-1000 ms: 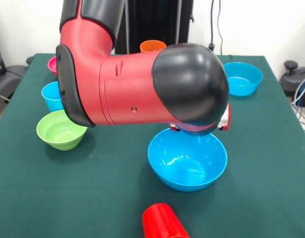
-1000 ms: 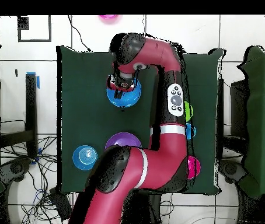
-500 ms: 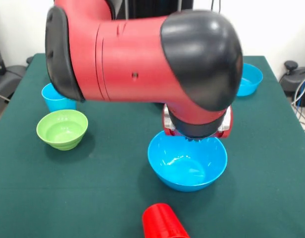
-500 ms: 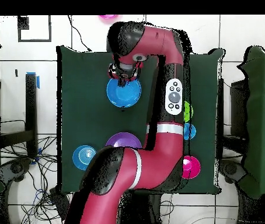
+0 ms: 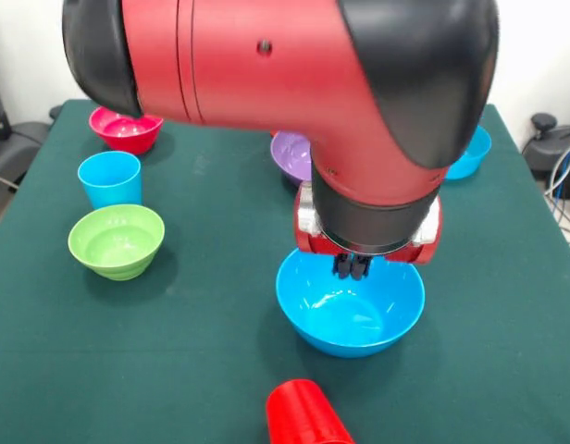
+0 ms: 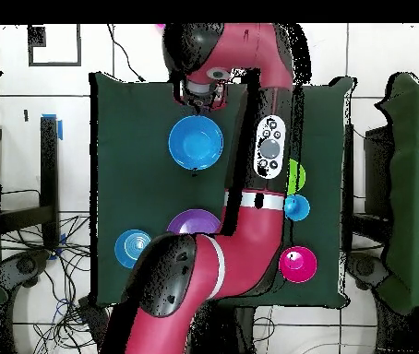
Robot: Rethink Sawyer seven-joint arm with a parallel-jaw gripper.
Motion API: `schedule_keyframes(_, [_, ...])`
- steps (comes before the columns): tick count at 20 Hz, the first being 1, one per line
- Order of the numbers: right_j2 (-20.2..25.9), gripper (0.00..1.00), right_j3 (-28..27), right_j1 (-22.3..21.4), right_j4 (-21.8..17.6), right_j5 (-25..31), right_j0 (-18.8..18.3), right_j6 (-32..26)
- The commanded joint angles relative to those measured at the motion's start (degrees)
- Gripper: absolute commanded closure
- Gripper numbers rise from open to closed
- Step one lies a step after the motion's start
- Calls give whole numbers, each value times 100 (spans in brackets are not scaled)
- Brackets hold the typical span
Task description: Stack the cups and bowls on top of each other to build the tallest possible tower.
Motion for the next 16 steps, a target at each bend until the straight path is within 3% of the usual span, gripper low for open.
schedule_keyframes(1, [1768,100,-221,-221,-2077,684,-165,-2008])
schedule_keyframes(12, [2429,100,-89,-402,-3997,554,-552,-4035])
schedule_keyframes(16, [2895,100,-112,-418,-4610,470,-727,-4315])
